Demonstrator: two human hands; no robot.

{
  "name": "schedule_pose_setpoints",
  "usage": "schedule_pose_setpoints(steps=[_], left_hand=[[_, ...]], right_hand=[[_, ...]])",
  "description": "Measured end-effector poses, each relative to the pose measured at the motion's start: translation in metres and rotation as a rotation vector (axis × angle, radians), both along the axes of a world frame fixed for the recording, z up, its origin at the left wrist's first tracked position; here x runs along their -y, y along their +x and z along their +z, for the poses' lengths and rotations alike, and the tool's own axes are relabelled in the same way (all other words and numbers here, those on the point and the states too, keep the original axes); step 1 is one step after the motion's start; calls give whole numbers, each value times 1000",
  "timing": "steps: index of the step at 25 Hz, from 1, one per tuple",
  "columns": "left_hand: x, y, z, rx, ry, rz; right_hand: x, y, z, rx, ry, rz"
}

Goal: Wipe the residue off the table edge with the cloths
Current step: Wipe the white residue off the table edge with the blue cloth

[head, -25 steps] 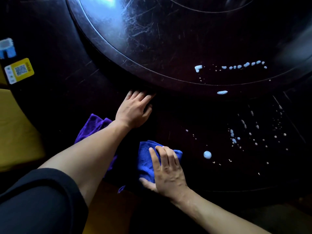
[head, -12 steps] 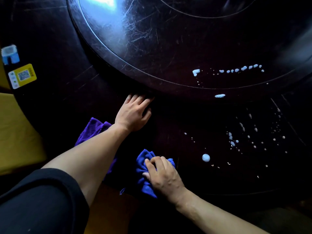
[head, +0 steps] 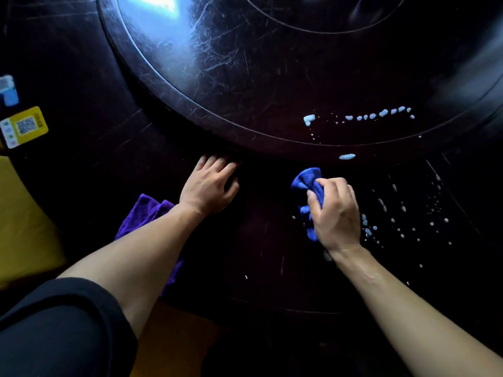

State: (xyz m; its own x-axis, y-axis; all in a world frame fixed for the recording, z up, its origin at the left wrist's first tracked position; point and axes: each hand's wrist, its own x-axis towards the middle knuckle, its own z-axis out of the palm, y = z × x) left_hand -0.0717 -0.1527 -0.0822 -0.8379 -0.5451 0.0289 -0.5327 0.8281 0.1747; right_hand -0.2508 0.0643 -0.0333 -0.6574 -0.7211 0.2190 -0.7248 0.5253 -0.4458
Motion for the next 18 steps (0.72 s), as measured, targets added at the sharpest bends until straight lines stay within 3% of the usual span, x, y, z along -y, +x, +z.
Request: schedule_pose_setpoints(steps=[7, 15, 18], left_hand=[[0, 1, -2, 15, 3, 15], [-1, 0, 3, -2, 15, 11], [-2, 0, 4, 4, 20, 10]], right_hand=[[5, 31, -26, 98, 139, 0], [-28, 90, -22, 291, 106, 669], [-19, 70, -16, 394, 4, 606]])
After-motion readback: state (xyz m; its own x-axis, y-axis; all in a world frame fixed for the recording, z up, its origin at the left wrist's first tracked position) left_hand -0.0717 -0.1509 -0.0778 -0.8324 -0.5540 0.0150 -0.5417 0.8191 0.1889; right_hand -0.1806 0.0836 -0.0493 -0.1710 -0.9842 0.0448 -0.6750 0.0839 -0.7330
